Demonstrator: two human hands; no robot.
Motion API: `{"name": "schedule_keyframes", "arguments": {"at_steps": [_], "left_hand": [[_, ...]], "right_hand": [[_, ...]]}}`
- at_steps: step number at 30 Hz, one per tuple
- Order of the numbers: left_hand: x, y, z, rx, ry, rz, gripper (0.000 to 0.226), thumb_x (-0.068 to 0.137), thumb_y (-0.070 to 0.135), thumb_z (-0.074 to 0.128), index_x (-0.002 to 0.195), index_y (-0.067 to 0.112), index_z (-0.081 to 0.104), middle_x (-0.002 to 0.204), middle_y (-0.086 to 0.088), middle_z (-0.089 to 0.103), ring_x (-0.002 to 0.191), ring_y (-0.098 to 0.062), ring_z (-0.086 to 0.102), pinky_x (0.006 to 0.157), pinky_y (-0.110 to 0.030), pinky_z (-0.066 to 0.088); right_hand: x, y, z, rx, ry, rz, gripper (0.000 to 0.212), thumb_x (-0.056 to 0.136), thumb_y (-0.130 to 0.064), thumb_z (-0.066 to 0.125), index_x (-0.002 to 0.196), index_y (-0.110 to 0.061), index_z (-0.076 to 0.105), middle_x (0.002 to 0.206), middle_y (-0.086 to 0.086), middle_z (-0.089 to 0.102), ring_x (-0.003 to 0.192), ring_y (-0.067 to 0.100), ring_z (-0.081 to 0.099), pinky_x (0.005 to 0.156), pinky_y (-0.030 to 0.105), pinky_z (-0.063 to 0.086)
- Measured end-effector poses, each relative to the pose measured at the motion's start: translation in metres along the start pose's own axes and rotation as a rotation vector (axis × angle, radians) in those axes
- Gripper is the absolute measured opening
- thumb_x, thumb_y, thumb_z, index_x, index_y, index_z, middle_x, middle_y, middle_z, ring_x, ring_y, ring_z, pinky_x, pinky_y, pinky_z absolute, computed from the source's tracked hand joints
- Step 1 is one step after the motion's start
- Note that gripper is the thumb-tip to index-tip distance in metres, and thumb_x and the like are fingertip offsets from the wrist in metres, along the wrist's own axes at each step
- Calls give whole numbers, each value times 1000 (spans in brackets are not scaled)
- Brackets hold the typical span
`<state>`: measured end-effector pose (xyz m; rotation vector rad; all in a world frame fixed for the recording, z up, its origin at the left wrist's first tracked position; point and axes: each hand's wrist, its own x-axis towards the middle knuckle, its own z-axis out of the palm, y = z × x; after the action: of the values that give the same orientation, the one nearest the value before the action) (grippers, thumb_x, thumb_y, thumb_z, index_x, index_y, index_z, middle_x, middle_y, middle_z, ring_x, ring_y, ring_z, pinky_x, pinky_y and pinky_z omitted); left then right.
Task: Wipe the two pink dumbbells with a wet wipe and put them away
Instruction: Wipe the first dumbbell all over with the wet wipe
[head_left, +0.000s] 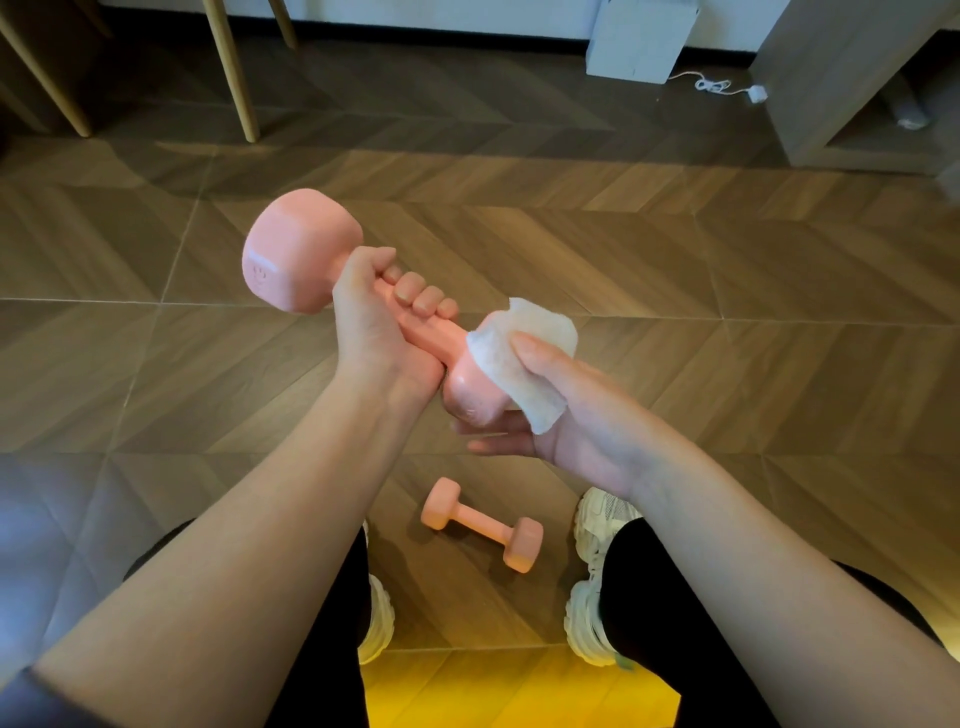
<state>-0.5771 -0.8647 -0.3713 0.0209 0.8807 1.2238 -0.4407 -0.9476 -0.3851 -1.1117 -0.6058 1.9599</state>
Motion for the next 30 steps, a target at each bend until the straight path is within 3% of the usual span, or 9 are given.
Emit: {"name": "schedule_keyframes", "arguments": {"at_steps": [6,11,13,16,21,24,26,28,30], "left_hand": [[-1,-2,-1,-1,80,-5,31,91,17,55,67,19,36,51,6,34,41,-10,34,50,-24,38],[-3,-5,3,-5,55,-23,31,93,14,51,68,19,33,51,5,30,42,-10,31,47,-19,34],[-2,-4,4,-12,49,-35,30,92,14,50,68,19,33,51,6,30,42,-11,31,49,-21,33],[1,-1,2,-13,56,-43,30,91,15,50,67,20,33,49,7,29,40,-11,30,49,-23,33],[1,-1,-2,14,64,-30,31,91,15,49,66,20,32,49,7,28,41,-10,28,47,-22,32],[-1,-3,0,16,56,-33,31,92,14,48,66,19,32,49,6,28,41,-11,29,46,-20,32],[-2,-4,1,-6,55,-39,31,92,13,48,66,19,32,48,5,29,40,-11,29,43,-18,33],[-1,-2,2,-9,44,-43,31,91,13,48,66,20,32,48,6,28,40,-11,29,44,-20,33],[0,1,2,-4,33,-41,30,91,14,48,67,20,32,48,7,27,40,-11,28,46,-22,32]], "right_hand": [[6,1,5,-242,152,-138,58,73,-27,80,124,-36,52,125,1,62,113,21,65,88,43,58],[10,4,11,-219,281,-166,48,87,-48,67,127,-23,57,112,6,70,92,19,68,72,38,55],[8,0,8,-205,256,-161,39,93,-45,61,124,-20,60,108,10,69,93,23,65,77,45,52],[3,-4,-2,-190,105,-146,48,90,-34,65,133,-16,53,115,10,67,102,24,64,85,48,53],[3,0,0,-254,120,-122,63,76,-29,74,134,-26,49,120,0,64,107,16,65,78,34,56],[7,5,7,-286,244,-128,63,73,-43,77,130,-30,52,121,0,67,107,18,68,78,38,59],[9,4,10,-263,280,-136,49,85,-49,69,126,-25,56,115,6,70,100,20,70,75,41,60],[6,-1,10,-157,293,-117,33,96,-43,56,121,-20,58,109,11,69,96,26,68,79,49,59],[3,-5,4,-45,209,-93,36,98,-35,55,128,-16,55,118,17,64,103,30,66,85,54,57]]}}
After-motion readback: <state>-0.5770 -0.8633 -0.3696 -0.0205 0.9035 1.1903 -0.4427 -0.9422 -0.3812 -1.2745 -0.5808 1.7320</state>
